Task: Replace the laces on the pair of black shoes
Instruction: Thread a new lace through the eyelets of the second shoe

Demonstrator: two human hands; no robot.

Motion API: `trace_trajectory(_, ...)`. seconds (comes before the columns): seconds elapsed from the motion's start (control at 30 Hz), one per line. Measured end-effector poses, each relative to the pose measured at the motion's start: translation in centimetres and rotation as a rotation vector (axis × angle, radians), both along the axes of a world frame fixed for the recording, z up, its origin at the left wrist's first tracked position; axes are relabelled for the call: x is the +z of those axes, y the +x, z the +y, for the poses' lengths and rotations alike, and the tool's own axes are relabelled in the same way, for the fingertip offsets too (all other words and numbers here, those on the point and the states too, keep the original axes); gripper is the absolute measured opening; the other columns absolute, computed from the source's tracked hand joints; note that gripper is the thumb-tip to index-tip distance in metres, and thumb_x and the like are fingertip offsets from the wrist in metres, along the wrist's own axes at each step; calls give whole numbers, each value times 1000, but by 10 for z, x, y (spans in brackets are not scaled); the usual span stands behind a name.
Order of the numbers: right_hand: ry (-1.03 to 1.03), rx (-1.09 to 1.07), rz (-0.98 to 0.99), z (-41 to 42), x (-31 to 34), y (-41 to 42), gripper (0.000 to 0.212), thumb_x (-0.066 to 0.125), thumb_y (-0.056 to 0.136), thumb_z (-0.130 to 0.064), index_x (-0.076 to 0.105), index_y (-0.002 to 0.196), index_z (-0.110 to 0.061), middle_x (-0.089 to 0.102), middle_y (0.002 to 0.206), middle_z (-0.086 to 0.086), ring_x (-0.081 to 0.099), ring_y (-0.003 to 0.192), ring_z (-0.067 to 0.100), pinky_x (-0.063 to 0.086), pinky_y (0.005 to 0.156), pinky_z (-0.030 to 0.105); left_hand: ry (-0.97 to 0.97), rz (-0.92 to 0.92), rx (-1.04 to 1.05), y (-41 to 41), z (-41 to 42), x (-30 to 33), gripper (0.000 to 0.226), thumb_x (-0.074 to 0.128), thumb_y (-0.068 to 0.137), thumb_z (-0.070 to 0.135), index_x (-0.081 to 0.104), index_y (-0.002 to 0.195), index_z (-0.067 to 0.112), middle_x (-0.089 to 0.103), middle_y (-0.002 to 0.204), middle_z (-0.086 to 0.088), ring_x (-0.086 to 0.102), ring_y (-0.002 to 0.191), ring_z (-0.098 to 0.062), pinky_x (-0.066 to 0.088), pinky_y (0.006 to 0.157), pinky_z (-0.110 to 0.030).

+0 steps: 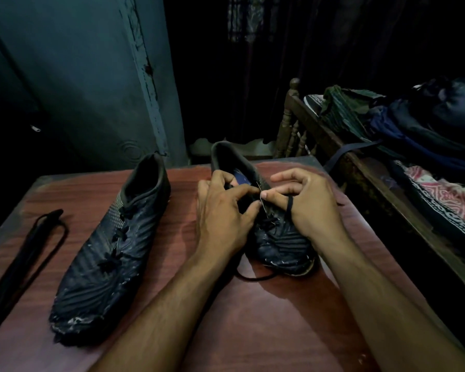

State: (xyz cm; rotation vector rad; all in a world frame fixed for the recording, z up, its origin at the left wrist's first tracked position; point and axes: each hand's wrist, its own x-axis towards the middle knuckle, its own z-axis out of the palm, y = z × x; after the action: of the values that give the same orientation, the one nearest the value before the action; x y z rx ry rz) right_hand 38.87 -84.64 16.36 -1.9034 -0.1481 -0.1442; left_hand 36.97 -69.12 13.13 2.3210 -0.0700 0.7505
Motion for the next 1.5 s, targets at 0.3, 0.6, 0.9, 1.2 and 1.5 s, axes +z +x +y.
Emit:
trace_trajectory(0.3,57,103,88,-25,-4,-51,73,95,54,-50,61,118,-41,67,122,-14,62,116,-1,51,99,22,18,74,54,-2,-1,1,8,70,86,38,69,89,30,45,108,11,35,102,-15,42,90,-36)
trace_trajectory(0.6,-369,196,146,-24,-4,-98,108,54,50,-102,32,144,-52,31,157,-23,35,142,4,36,116,39,-75,84,20,-1,3,5,3,72,86,29,71,88,27,45,100,13,37,99,-15,34,87,-25)
trace_trajectory(0.9,-498,-77,-110,-8,-33,-105,56,61,84,-66,48,132,-39,39,121,-31,40,104,-6,42,102,39,-366,21,-113,1,15,14,14,60,95,17,51,92,28,71,108,12,66,102,-15,50,90,-38)
trace_trajectory(1.2,-474,-83,-140,-11,-36,-104,55,59,71,-73,51,113,-39,42,112,-25,52,102,2,49,94,43,-1169,-27,-175,7,29,29,18,42,105,9,45,99,25,52,67,1,55,50,-16,53,63,-38)
trace_trajectory(1.5,-511,-105,-147,-10,-37,-102,58,57,69,-76,50,111,-38,39,108,-23,46,100,-1,46,93,38,257,49,-143,-17,55,56,34,70,81,66,70,108,46,53,79,20,52,77,3,37,61,-24)
